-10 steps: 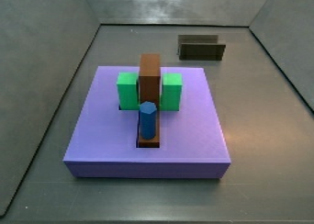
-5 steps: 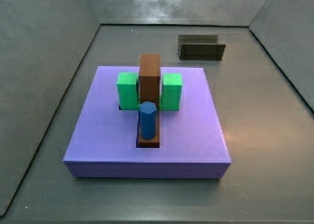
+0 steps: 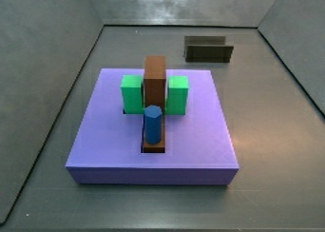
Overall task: Pick up the red object. Move up. Move to above the board. Insert the red object.
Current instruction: Insert the red object.
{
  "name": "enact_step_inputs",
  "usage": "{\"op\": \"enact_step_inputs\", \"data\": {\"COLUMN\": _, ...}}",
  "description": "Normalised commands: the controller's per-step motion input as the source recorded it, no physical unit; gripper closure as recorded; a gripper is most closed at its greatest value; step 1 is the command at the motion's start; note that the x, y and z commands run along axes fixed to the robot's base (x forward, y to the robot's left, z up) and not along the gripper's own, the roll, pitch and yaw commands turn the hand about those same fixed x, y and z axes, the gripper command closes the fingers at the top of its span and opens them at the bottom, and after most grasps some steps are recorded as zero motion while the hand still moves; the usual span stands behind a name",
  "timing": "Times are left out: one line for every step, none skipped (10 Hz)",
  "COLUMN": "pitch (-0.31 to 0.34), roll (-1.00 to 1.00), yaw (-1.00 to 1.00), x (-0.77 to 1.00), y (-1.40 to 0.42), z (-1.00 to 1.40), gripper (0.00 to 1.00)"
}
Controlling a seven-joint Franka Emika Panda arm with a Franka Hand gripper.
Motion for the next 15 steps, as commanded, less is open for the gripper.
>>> {"op": "enact_step_inputs", "data": {"pitch": 0.0, "roll": 0.07, "yaw": 0.0, "x": 0.0, "y": 0.0, "z": -0.23, "gripper": 1.0}}
{"op": "enact_step_inputs", "data": {"pitch": 0.0, "roll": 0.08, "yaw": -0.03, "x": 0.0, "y": -0.02, "z": -0.43, "gripper": 1.0}}
{"op": "enact_step_inputs", "data": {"pitch": 0.0, "roll": 0.08, "yaw": -0.05, "x": 0.0, "y": 0.0, "z": -0.47, "gripper": 1.0}}
{"op": "enact_step_inputs", "data": {"pitch": 0.0, "roll": 0.14, "yaw": -0.09, "x": 0.1, "y": 0.03, "z": -0.41, "gripper": 1.0}}
{"op": "enact_step_inputs", "data": {"pitch": 0.0, "roll": 0.12, "yaw": -0.15, "x": 0.11, "y": 0.25, "z": -0.43, "gripper": 1.0}}
{"op": "enact_step_inputs", "data": {"pitch": -0.004, "roll": 0.13, "yaw": -0.09, "x": 0.0, "y": 0.25, "z": -0.55, "gripper": 1.0}}
{"op": "enact_step_inputs", "data": {"pitch": -0.017, "roll": 0.08, "yaw": -0.08, "x": 0.01, "y": 0.07, "z": -0.63, "gripper": 1.0}}
{"op": "enact_step_inputs", "data": {"pitch": -0.014, "roll": 0.02, "yaw": -0.12, "x": 0.04, "y": 0.11, "z": -0.7, "gripper": 1.0}}
{"op": "enact_step_inputs", "data": {"pitch": -0.009, "roll": 0.0, "yaw": -0.13, "x": 0.08, "y": 0.14, "z": -0.73, "gripper": 1.0}}
{"op": "enact_step_inputs", "data": {"pitch": 0.0, "roll": -0.06, "yaw": -0.06, "x": 0.29, "y": 0.2, "z": -0.79, "gripper": 1.0}}
{"op": "enact_step_inputs", "data": {"pitch": -0.034, "roll": -0.11, "yaw": -0.06, "x": 0.26, "y": 0.17, "z": -0.79, "gripper": 1.0}}
{"op": "enact_step_inputs", "data": {"pitch": -0.13, "roll": -0.23, "yaw": -0.18, "x": 0.17, "y": 0.15, "z": -0.63, "gripper": 1.0}}
{"op": "enact_step_inputs", "data": {"pitch": -0.187, "roll": -0.27, "yaw": -0.21, "x": 0.04, "y": 0.2, "z": -0.5, "gripper": 1.0}}
{"op": "enact_step_inputs", "data": {"pitch": -0.279, "roll": -0.13, "yaw": -0.17, "x": 0.0, "y": 0.11, "z": -0.55, "gripper": 1.0}}
{"op": "enact_step_inputs", "data": {"pitch": -0.27, "roll": 0.0, "yaw": -0.21, "x": 0.0, "y": 0.02, "z": -0.59, "gripper": 1.0}}
